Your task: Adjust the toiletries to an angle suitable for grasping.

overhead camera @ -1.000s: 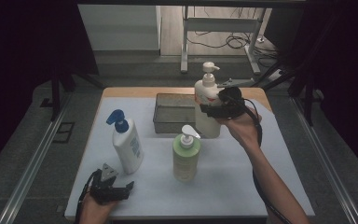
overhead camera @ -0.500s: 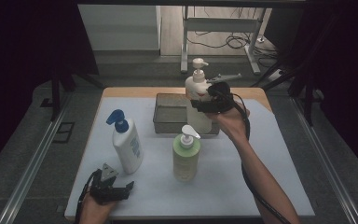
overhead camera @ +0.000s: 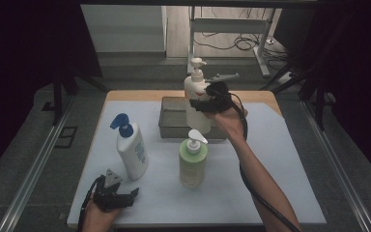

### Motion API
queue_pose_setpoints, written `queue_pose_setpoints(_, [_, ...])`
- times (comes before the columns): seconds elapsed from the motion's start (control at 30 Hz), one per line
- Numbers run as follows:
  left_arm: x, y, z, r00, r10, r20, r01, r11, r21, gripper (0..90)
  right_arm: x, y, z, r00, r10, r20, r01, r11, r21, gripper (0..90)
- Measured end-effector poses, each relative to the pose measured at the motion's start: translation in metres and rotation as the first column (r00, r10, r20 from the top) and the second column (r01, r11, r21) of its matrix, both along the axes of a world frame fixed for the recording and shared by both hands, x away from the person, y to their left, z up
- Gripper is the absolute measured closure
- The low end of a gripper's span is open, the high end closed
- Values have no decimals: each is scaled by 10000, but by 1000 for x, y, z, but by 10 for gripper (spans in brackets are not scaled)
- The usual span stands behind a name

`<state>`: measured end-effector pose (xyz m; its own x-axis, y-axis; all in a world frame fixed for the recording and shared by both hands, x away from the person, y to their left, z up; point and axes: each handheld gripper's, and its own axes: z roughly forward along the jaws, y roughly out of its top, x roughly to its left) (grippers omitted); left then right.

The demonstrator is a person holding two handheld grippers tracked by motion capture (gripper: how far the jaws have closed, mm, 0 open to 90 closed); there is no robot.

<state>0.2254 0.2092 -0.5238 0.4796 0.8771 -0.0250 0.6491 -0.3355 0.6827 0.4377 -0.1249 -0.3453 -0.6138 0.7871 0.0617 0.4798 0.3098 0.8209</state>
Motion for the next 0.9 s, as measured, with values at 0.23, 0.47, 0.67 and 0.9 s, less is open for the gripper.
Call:
queue_pose_setpoints(0.23, [0,0,0,10000,0,2,0,10000,-1,121,11,11,-8,10000,-4,83,4,10000,75,375])
queue_pose_setpoints(0.47, [0,0,0,10000,-2,2,2,10000,-3,121,19,20,-12,9998,-72,205,72,10000,22,375])
queue_pose_setpoints(0.67, [0,0,0,10000,0,4,0,10000,0,122,26,28,-13,9994,-117,320,116,9999,44,375])
queue_pose_setpoints(0.9, [0,0,0,10000,2,1,-2,10000,-4,122,32,37,-17,9987,-135,491,136,9999,-5,375])
